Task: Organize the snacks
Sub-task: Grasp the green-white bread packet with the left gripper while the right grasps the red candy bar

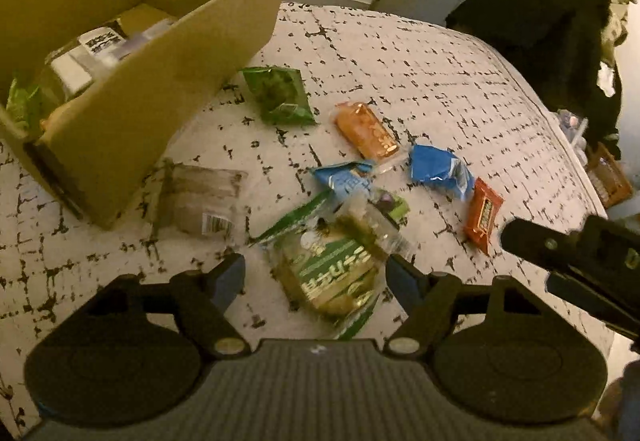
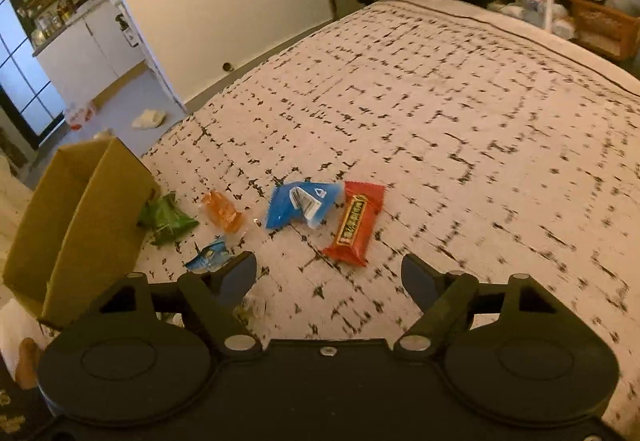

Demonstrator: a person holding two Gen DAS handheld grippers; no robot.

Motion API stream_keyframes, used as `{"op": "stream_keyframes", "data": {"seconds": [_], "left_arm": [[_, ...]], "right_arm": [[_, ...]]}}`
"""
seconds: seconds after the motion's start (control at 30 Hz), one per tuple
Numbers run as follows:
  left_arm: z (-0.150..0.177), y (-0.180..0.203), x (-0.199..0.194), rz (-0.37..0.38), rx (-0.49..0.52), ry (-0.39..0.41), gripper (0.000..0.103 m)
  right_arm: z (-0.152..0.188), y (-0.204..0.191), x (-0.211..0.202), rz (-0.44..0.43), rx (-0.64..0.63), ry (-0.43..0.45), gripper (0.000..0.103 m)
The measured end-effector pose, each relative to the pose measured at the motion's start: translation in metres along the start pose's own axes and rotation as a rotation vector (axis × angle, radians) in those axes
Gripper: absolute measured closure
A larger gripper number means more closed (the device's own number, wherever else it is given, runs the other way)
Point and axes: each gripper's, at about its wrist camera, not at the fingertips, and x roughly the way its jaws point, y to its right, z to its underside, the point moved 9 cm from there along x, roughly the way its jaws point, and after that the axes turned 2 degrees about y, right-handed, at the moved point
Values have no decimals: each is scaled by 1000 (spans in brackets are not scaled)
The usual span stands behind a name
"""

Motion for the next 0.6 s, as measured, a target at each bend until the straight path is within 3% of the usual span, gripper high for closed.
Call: {"op": "stream_keyframes", "data": {"seconds": [0.27,0.43,0.5,0.53,0.6], "left_arm": [[-1,9,12,-153,-40,-40,29],[-4,5,17,-246,-49,-80,53],[-7,8,20,-255,-35,-103,55],[-10,9,19,-257,-34,-119,56],[-13,9,21,-250,-43,-142,56]], "right_arm": [[-9,-4,30,-26,-42,-25,44],[-17,3,53,21,5,-13,49],[-19,1,63,48,-29,-13,52],[-20,0,65,68,-54,-6,56],[-20,4,64,119,-61,12,76]]}}
